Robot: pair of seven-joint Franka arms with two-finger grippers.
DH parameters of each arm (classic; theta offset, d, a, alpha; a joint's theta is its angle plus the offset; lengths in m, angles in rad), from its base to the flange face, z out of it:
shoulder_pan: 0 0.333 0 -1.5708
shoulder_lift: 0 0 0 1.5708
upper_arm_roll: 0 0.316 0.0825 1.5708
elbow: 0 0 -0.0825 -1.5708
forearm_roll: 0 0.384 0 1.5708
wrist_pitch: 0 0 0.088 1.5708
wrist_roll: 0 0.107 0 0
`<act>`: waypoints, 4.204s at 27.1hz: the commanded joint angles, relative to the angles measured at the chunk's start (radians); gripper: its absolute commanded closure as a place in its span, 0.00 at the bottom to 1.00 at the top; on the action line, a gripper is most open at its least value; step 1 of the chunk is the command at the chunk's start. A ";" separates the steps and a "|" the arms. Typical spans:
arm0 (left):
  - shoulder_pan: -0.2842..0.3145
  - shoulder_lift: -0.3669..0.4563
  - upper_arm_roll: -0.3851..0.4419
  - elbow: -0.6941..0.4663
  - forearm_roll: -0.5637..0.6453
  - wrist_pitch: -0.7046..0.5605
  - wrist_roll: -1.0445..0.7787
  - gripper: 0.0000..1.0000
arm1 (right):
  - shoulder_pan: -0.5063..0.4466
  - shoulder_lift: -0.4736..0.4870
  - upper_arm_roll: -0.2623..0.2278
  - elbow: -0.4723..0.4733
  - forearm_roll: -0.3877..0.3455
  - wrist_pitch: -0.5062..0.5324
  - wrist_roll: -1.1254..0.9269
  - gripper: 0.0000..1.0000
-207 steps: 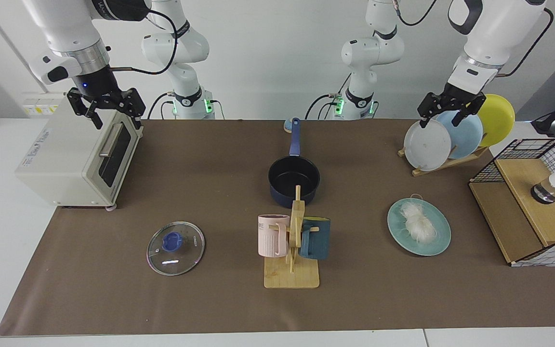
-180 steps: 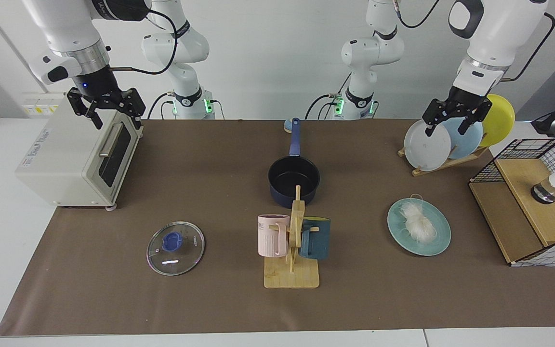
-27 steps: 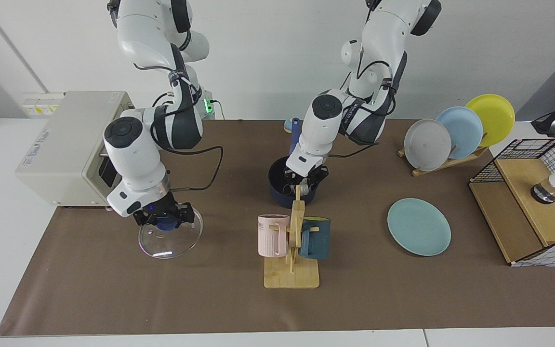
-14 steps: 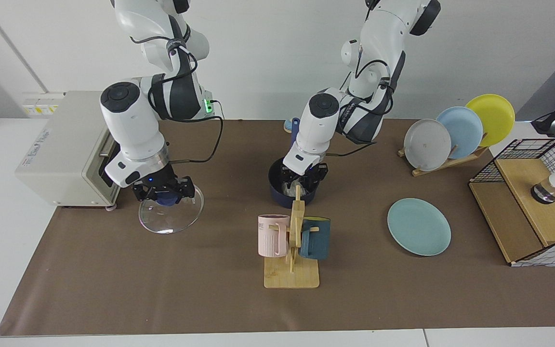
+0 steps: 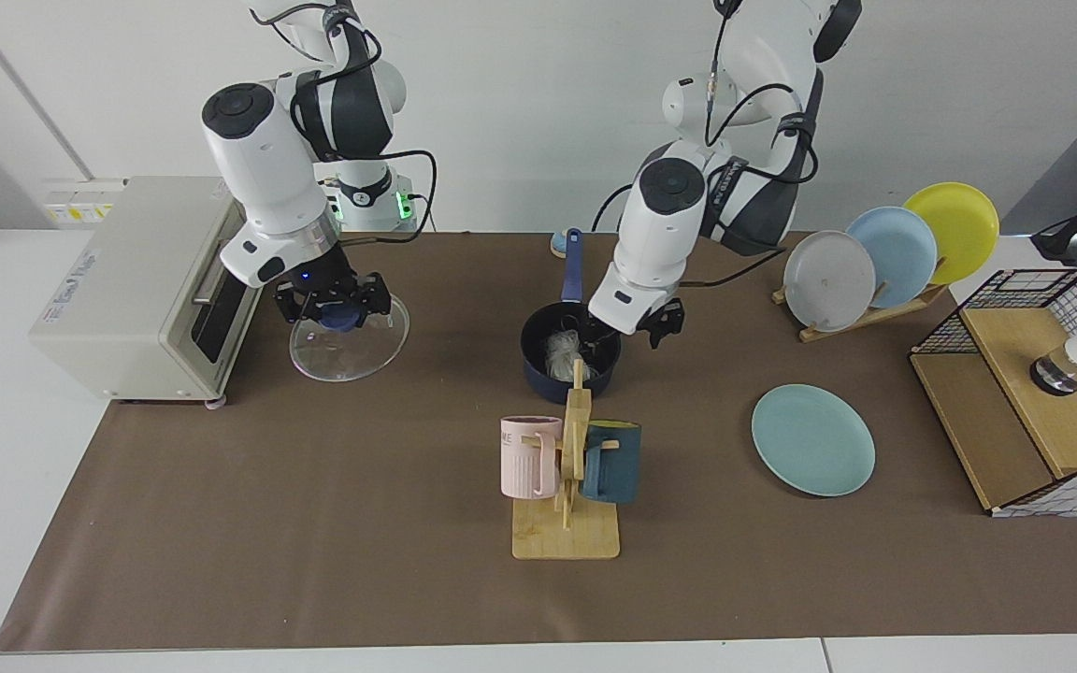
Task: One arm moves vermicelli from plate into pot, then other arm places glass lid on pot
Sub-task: 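Release the vermicelli into the pot and withdraw the left gripper, then carry the glass lid over the pot with the right gripper, then lower the glass lid onto the pot with the right gripper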
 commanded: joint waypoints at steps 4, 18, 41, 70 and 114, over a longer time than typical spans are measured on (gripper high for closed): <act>0.095 -0.100 0.040 0.019 -0.004 -0.103 0.148 0.00 | 0.094 -0.129 0.005 -0.108 0.019 -0.021 0.167 1.00; 0.087 -0.297 0.374 -0.013 -0.193 -0.221 0.547 0.00 | 0.332 -0.033 0.006 0.069 -0.001 -0.083 0.569 1.00; 0.072 -0.349 0.554 -0.069 -0.249 -0.208 0.725 0.00 | 0.493 0.250 0.006 0.349 -0.023 -0.096 0.932 1.00; 0.048 -0.355 0.539 -0.036 -0.249 -0.195 0.728 0.00 | 0.518 0.421 0.003 0.361 -0.069 0.074 1.003 1.00; 0.048 -0.355 0.539 -0.016 -0.249 -0.195 0.727 0.00 | 0.518 0.432 0.003 0.303 -0.066 0.134 0.997 1.00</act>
